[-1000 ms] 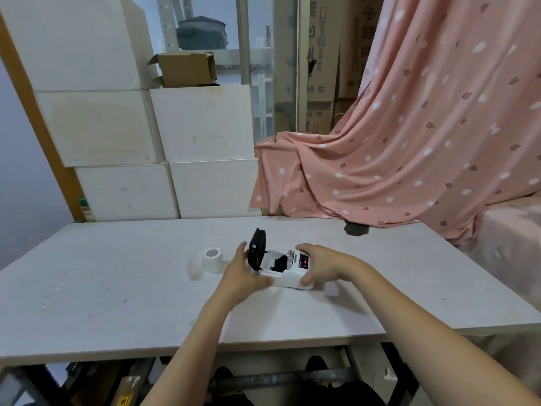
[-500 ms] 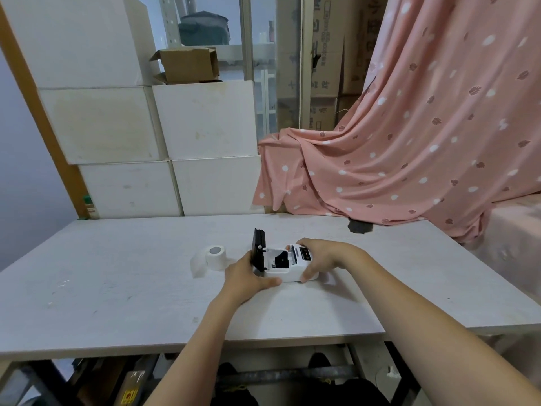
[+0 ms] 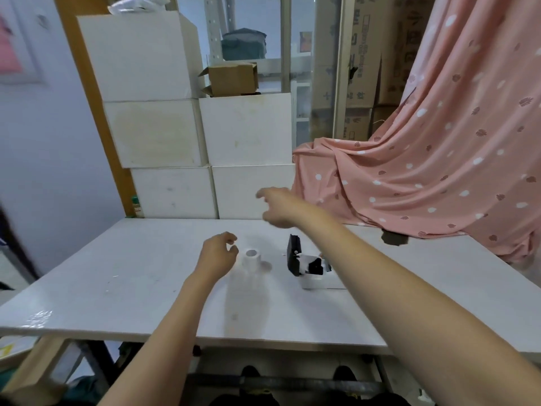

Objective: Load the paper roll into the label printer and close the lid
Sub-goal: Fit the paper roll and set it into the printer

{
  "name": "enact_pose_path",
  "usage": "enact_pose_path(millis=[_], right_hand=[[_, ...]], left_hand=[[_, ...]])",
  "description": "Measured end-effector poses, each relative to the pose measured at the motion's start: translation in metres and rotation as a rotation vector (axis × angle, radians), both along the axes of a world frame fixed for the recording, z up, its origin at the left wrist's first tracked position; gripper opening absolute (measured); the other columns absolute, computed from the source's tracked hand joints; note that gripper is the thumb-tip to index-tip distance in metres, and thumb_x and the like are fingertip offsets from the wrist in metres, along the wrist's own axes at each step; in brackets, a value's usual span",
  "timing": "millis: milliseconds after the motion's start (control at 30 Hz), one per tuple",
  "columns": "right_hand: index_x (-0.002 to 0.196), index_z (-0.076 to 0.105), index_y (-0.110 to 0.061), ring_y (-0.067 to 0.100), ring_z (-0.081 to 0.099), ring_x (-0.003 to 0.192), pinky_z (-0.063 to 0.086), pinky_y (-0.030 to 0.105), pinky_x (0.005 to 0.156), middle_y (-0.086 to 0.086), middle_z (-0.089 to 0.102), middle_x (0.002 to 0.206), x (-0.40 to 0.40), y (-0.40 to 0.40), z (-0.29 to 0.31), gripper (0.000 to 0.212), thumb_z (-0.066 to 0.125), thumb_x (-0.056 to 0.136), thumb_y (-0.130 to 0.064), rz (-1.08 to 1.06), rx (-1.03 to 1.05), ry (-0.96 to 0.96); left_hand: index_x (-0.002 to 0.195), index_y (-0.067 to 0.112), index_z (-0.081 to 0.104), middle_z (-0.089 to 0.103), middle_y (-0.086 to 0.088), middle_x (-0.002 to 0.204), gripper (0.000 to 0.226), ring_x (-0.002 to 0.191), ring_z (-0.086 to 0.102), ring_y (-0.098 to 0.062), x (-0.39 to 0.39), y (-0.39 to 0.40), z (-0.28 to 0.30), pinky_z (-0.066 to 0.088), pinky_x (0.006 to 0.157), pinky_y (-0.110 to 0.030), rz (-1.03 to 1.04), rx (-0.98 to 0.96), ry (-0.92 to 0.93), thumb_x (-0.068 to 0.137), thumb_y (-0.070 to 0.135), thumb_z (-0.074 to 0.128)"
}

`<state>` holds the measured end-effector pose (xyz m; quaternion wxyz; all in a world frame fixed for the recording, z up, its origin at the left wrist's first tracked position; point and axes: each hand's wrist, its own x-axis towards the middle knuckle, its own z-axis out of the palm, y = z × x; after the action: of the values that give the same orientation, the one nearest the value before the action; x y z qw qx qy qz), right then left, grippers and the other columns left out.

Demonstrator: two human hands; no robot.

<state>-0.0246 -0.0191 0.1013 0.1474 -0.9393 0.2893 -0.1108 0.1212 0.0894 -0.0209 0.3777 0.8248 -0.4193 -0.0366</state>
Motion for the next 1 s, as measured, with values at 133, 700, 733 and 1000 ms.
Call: enact_pose_path(millis=[133,700,733,1000], right_hand=[[0.139,0.055,-0.009,0.033,0.058,0.124,0.051,0.04,0.102,0.014,0.056,0.14,0.051,0.017,-0.046,0.045,0.053,0.094,-0.005,0.009,-0.036,0.131],[0.131,0.053,-0.006,0.032,0.059,0.121,0.049,0.035,0.088,0.013,0.06,0.135,0.067,0.007,-0.132,0.035,0.055,0.096,-0.012,-0.204,0.186,0.036],[0.13,0.053,-0.006,0.032,0.06,0.12,0.049,0.035,0.088,0.013,0.06,0.134,0.066,0.008,-0.132,0.035,0.055,0.096,-0.012,-0.204,0.19,0.021],[0.133,0.051,-0.006,0.036,0.06,0.113,0.052,0.04,0.09,0.018,0.058,0.129,0.052,0.014,-0.102,0.041,0.058,0.093,-0.011,-0.133,0.137,-0.117]], left_hand=[[0.128,0.007,0.065,0.066,-0.013,0.131,0.033,0.12,0.061,-0.028,0.015,0.004,-0.012,0.044,0.1,-0.03,0.021,0.106,0.062,0.099,0.009,0.049],[0.114,0.013,0.071,0.067,-0.006,0.116,0.04,0.106,0.058,-0.017,0.012,-0.006,-0.043,0.041,0.087,-0.023,-0.076,-0.019,0.28,0.097,0.0,0.037],[0.11,0.015,0.072,0.066,-0.003,0.114,0.039,0.107,0.058,-0.017,0.013,-0.004,-0.043,0.042,0.09,-0.025,-0.077,-0.03,0.293,0.097,0.0,0.038],[0.115,-0.001,0.065,0.07,-0.02,0.11,0.024,0.091,0.072,-0.029,0.015,-0.006,-0.025,0.063,0.082,-0.036,-0.091,-0.279,0.983,0.104,0.01,0.047]])
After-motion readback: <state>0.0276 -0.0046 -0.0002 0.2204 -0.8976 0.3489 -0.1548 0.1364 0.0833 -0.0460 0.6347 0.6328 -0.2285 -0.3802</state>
